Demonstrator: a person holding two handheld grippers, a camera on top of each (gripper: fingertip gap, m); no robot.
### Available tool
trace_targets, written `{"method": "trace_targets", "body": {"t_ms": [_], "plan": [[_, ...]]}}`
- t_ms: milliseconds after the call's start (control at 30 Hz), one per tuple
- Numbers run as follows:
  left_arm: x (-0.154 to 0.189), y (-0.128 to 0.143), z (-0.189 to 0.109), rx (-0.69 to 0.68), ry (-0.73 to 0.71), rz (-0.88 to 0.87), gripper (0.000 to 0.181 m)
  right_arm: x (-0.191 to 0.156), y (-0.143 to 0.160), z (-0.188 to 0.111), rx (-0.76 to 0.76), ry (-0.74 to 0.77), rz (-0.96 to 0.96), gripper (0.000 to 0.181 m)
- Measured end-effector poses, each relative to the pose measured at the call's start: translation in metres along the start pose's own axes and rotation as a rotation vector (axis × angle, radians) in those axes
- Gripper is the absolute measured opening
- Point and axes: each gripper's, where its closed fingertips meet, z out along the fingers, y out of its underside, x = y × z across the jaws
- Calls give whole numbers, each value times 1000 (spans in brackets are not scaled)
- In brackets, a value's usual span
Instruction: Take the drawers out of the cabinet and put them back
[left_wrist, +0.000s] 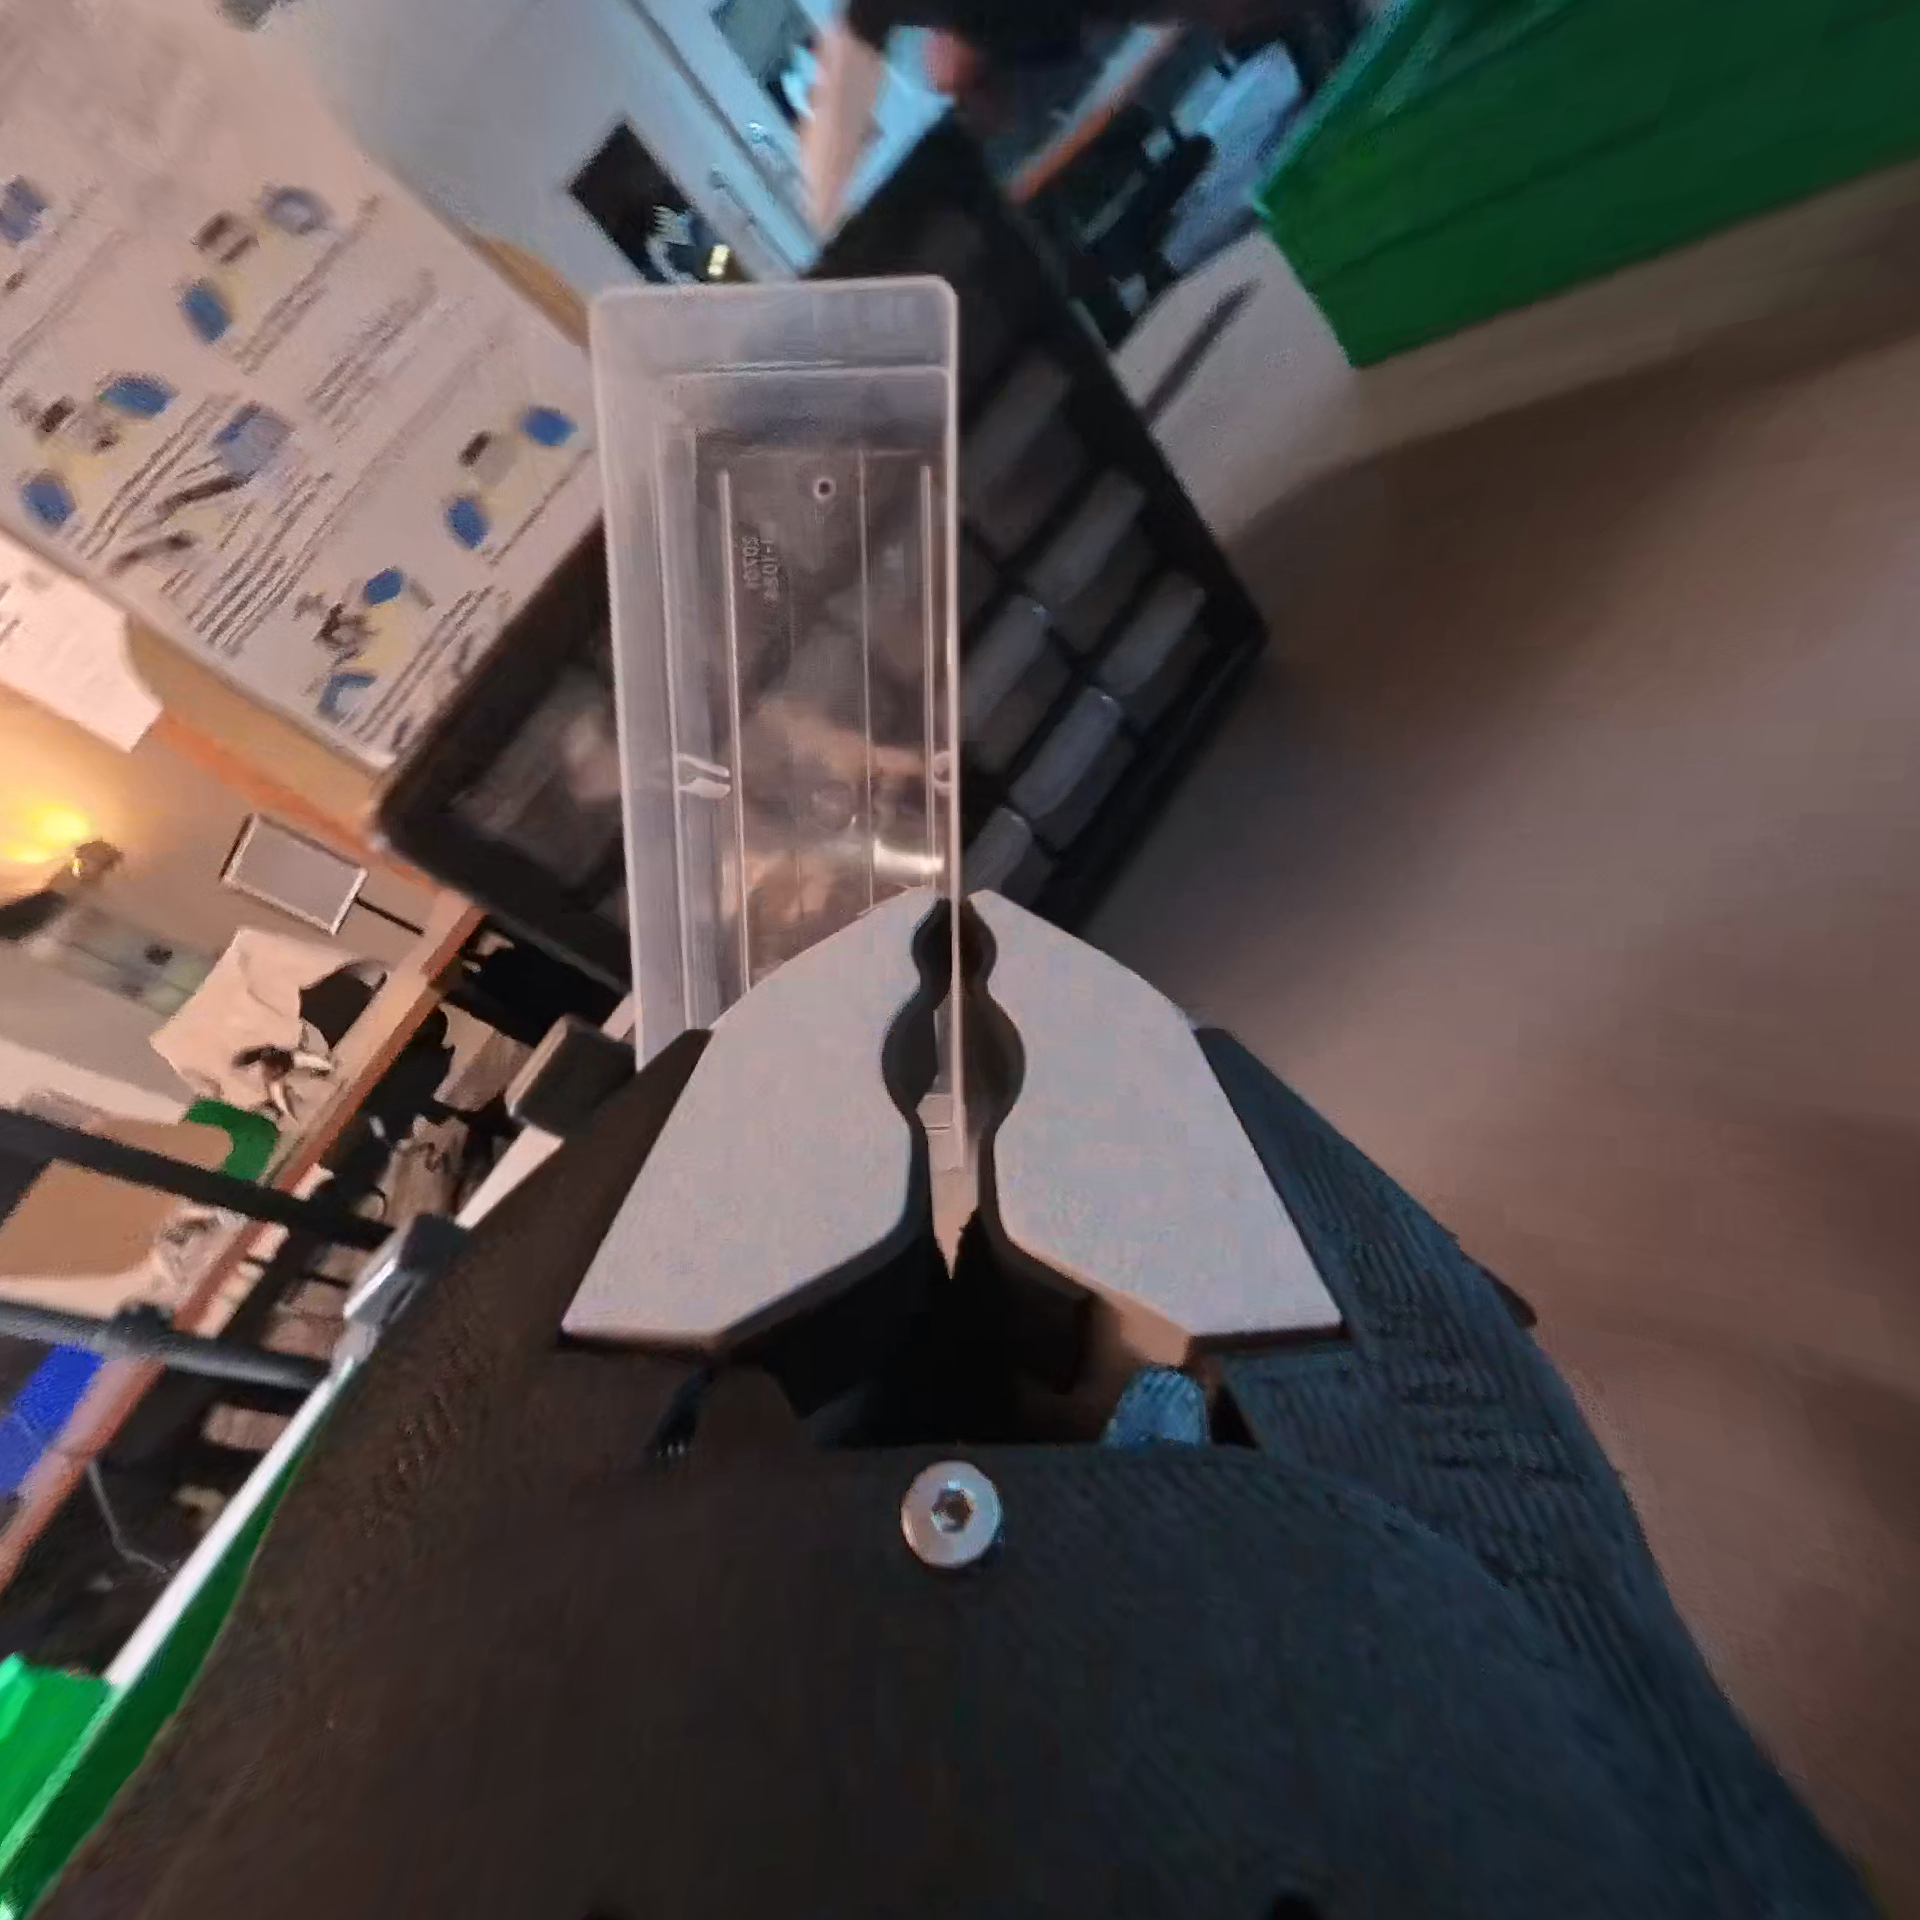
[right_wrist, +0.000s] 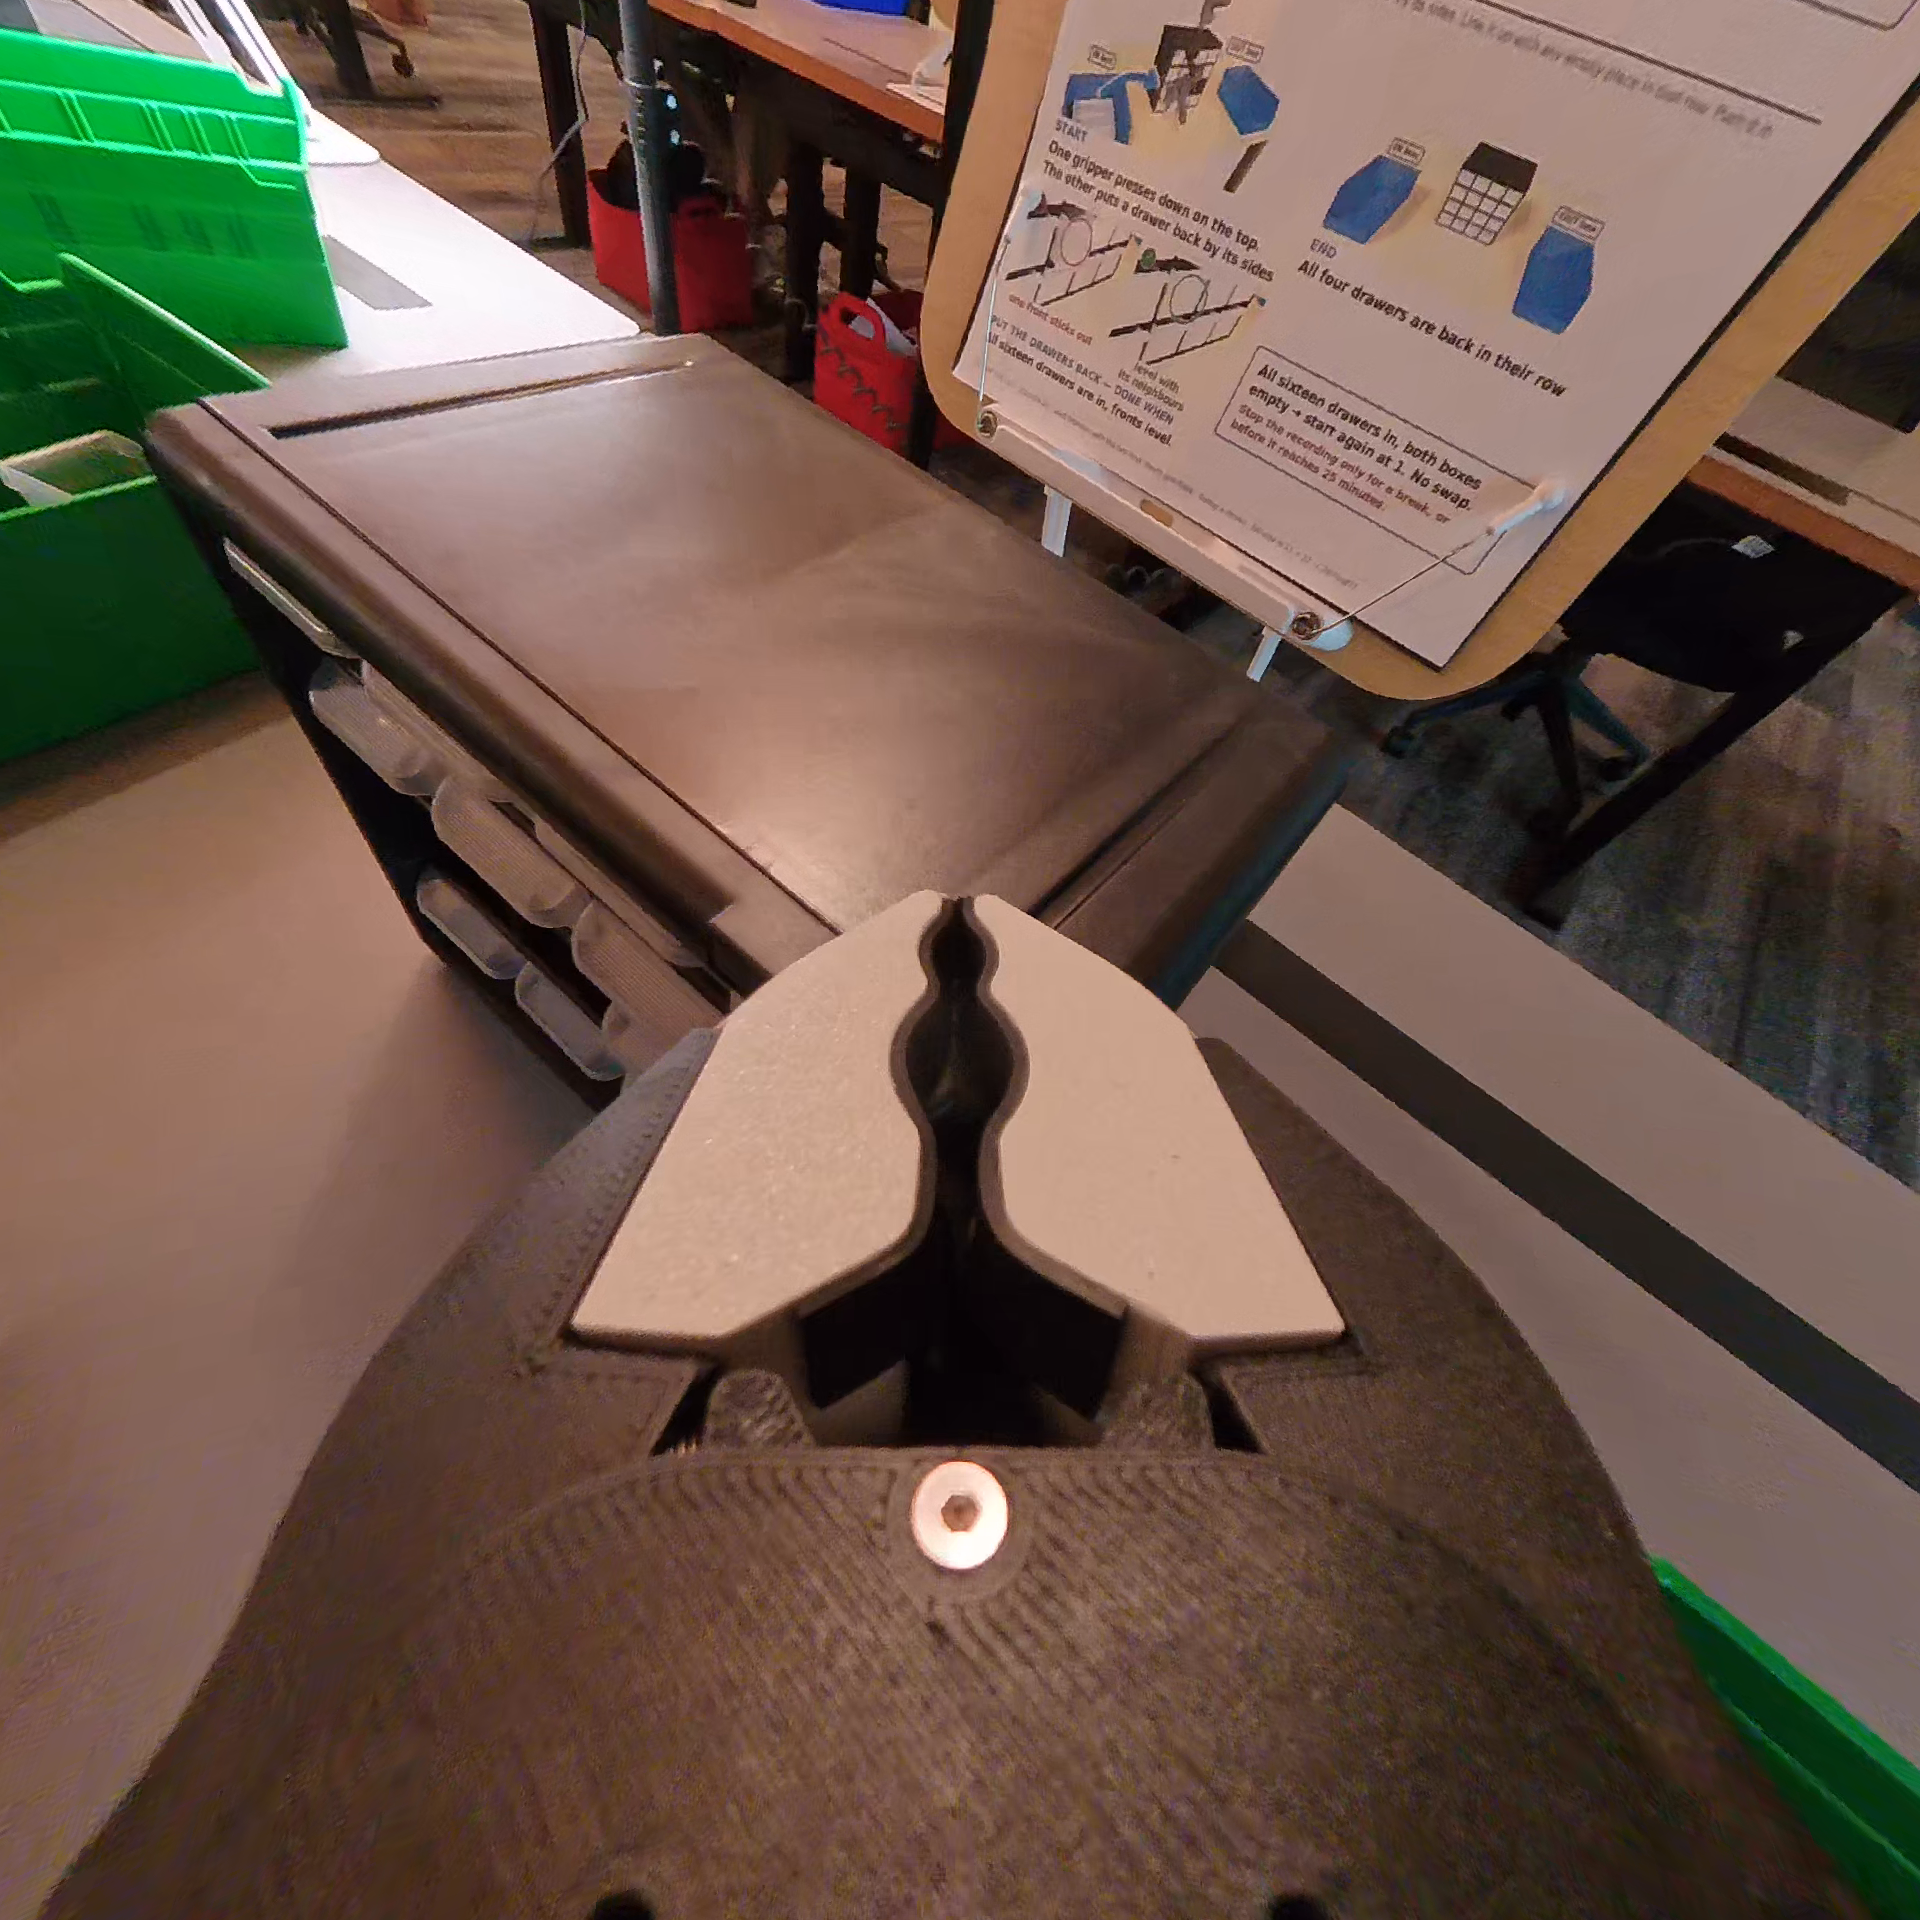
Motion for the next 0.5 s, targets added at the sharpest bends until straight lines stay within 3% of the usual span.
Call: {"method": "trace_targets", "body": {"t_ms": [100, 200, 267, 300, 500], "plan": [[19, -2, 3, -24, 43, 77, 1, -4, -1, -4, 18, 1, -92, 3], [30, 5, 4, -54, 97, 88, 1, -42, -7, -24, 104, -157, -152, 55], [35, 12, 6, -87, 116, 124, 1, -82, -5, -41, 159, -278, -242, 99], [37, 14, 6, -102, 122, 148, 1, -103, 1, -48, 173, -323, -307, 109], [59, 11, 3, -124, 196, 261, 1, -178, 70, -52, 1, -334, -774, 110]]}}
